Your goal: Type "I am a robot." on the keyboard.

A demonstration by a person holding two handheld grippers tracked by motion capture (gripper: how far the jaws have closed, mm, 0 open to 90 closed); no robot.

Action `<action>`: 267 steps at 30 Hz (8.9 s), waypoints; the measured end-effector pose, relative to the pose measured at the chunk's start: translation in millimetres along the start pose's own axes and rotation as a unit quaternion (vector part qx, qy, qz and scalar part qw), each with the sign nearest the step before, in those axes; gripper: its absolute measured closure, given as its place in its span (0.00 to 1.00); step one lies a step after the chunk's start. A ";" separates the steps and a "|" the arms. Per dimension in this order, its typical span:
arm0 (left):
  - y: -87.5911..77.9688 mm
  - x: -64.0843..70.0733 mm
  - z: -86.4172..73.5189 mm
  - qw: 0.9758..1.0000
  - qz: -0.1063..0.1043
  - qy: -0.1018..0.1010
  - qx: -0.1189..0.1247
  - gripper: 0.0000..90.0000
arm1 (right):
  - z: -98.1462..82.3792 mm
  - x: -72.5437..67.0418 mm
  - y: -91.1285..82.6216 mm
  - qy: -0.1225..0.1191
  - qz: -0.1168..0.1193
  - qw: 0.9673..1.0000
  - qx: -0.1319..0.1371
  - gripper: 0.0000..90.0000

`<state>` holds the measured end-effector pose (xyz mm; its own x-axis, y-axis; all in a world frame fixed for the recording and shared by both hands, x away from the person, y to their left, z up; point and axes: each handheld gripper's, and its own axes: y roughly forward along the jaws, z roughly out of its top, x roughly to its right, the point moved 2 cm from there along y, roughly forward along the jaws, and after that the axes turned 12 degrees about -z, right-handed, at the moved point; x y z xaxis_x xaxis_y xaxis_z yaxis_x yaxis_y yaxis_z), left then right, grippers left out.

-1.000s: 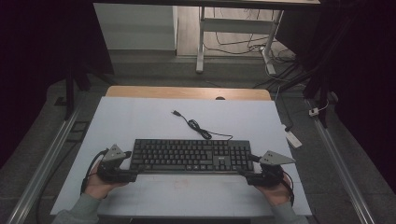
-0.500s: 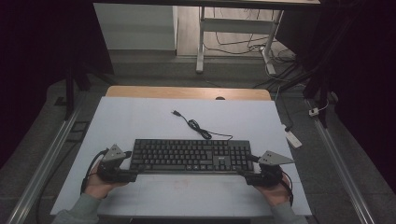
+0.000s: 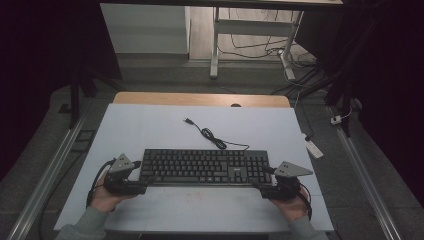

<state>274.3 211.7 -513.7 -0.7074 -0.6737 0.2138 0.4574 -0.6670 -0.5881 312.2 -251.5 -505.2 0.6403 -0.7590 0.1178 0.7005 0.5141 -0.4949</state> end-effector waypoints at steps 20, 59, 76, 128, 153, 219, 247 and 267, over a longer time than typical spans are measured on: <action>-3.6 -1.8 4.4 0.999 -0.014 -0.022 0.027 0.37 | 11.2 -14.2 9.9 -0.008 0.014 1.000 0.005 0.37; -0.9 -5.2 5.6 1.000 -0.021 -0.012 0.001 0.99 | 60.2 -67.3 74.0 -0.058 0.074 0.996 -0.010 0.99; 6.2 -13.7 1.4 1.000 -0.011 -0.018 -0.014 0.99 | 73.2 -86.1 104.8 -0.062 0.083 0.994 -0.020 0.99; 27.2 -26.1 -9.1 0.998 0.010 -0.023 -0.062 0.99 | 79.8 -105.4 164.0 -0.062 0.079 0.993 -0.062 0.99; 24.1 -26.2 -7.6 0.998 0.008 -0.027 -0.048 0.97 | 83.4 -104.5 159.8 -0.065 0.080 0.992 -0.066 1.00; 56.2 12.9 24.4 0.996 -0.054 0.049 -0.048 0.71 | 62.5 -69.1 97.6 -0.016 0.068 0.997 -0.031 0.65; 82.0 28.0 25.0 0.989 -0.088 0.065 -0.096 0.99 | 58.2 -65.2 91.3 -0.015 0.059 0.998 -0.024 0.60; 57.3 25.3 32.4 0.997 -0.066 0.044 -0.023 0.67 | 57.0 -62.3 87.5 -0.017 0.061 0.998 -0.020 0.59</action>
<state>300.1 146.2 -516.7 -0.8048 -0.5498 0.2237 0.3338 -0.7309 -0.5952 351.6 -136.5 -506.8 0.7310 -0.6773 0.0830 0.6037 0.5852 -0.5414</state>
